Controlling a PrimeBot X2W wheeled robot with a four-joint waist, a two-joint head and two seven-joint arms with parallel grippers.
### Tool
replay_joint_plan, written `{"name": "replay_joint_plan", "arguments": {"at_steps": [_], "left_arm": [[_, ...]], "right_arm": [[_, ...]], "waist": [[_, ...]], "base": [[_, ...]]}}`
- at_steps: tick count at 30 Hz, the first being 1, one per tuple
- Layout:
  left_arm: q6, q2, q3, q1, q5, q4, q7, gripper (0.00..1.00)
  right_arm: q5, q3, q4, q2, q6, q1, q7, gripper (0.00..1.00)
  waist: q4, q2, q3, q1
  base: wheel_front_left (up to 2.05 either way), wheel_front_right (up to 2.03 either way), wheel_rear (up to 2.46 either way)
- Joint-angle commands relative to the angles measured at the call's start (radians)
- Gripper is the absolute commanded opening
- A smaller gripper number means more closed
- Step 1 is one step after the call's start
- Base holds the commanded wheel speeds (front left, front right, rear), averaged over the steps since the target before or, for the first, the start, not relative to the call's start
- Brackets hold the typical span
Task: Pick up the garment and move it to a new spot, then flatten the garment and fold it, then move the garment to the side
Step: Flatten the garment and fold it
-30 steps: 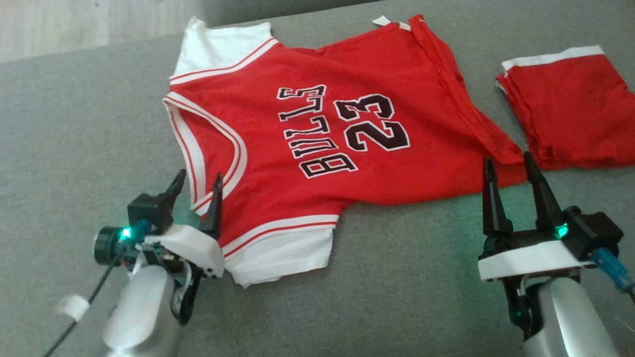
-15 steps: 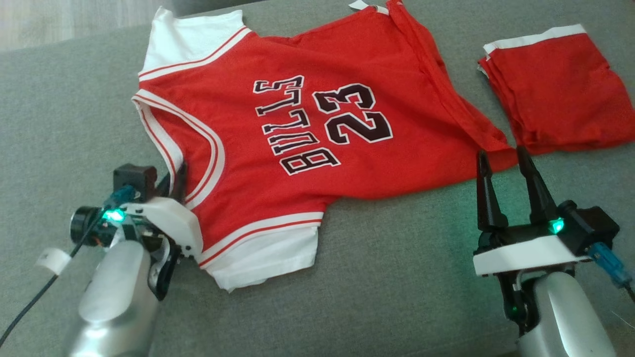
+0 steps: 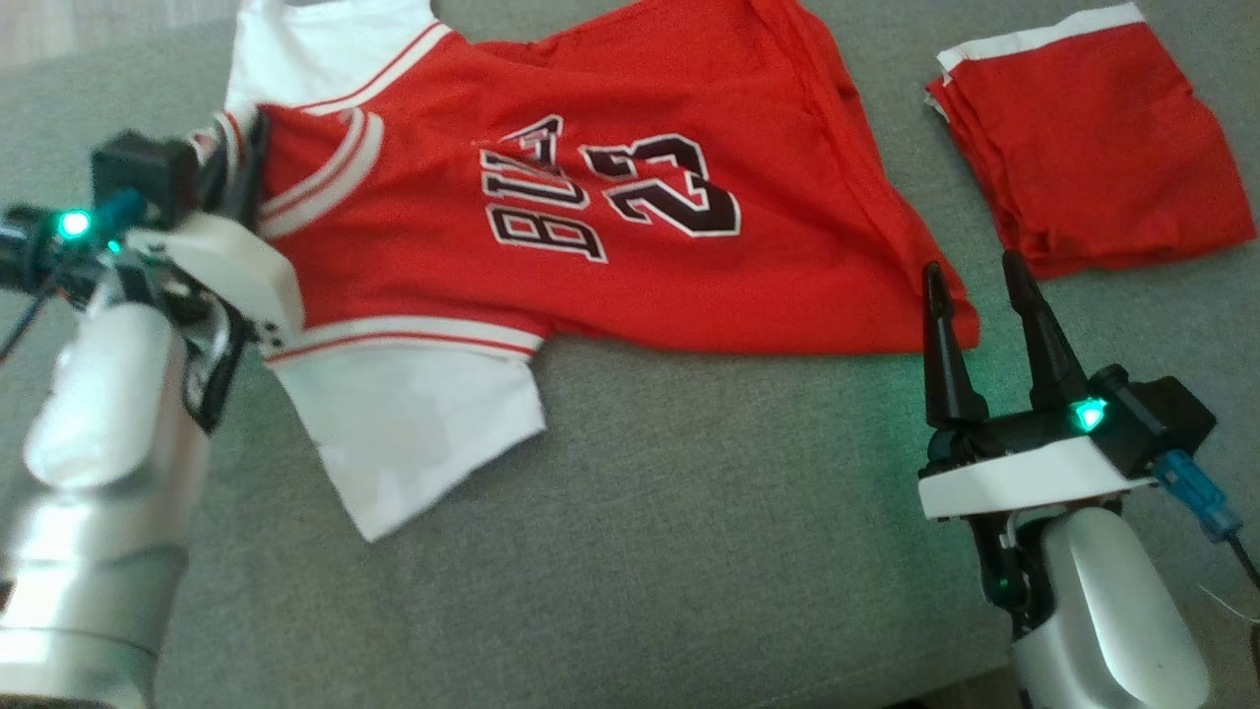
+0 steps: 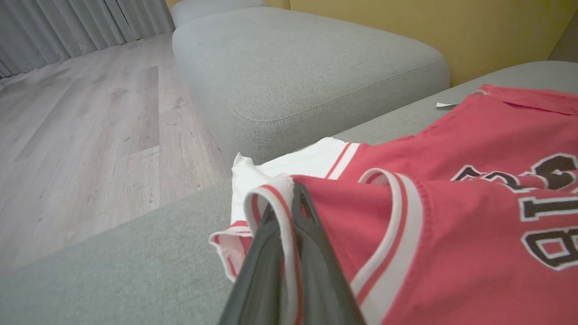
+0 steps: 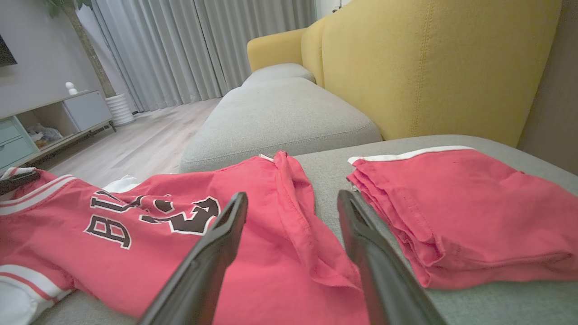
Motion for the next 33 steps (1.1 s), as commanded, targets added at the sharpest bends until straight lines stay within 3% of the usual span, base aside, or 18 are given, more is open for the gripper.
{"name": "replay_joint_plan", "arguments": {"at_steps": [1,9,10,16,24,28,33], "left_arm": [[-0.001,0.060,0.016,-0.066,0.014,-0.004,-0.007,0.00],[-0.005,0.094,-0.020,-0.174,0.006,0.119,-0.010,0.00],[-0.005,0.092,-0.025,-0.178,0.004,0.134,-0.016,1.00],[0.012,0.086,-0.041,-0.185,0.017,0.180,-0.106,1.00],[0.031,0.037,-0.050,-0.137,0.000,0.200,-0.208,1.00],[0.049,0.003,-0.039,-0.062,-0.029,0.164,-0.256,1.00],[0.105,-0.063,0.007,0.103,-0.088,0.031,-0.298,1.00]], "right_arm": [[0.012,0.029,-0.032,-0.004,-0.001,-0.020,-0.011,1.00],[0.018,0.047,-0.034,-0.004,-0.001,-0.032,-0.011,1.00],[0.018,0.049,-0.033,-0.004,-0.001,-0.033,-0.011,1.00],[0.013,0.053,-0.031,-0.004,-0.001,-0.034,-0.011,1.00],[-0.017,0.021,-0.021,-0.004,-0.001,-0.021,-0.011,1.00],[-0.028,0.000,-0.017,-0.004,-0.001,-0.010,-0.011,1.00],[-0.047,-0.040,-0.012,-0.004,-0.001,0.024,-0.011,1.00]], "waist": [[-0.012,0.0000,0.013,-0.0002],[-0.024,0.0000,0.036,-0.0002],[-0.022,0.0000,0.036,-0.0002],[0.002,0.0000,0.024,-0.0002],[0.075,0.0000,-0.035,-0.0002],[0.112,0.0000,-0.078,-0.0002],[0.172,0.0000,-0.137,-0.0002]], "base": [[0.00,0.00,0.00],[0.00,0.00,0.00],[0.00,0.00,0.00],[0.00,0.00,0.00],[0.00,0.00,0.00],[0.00,0.00,0.00],[0.00,0.00,0.00]]}}
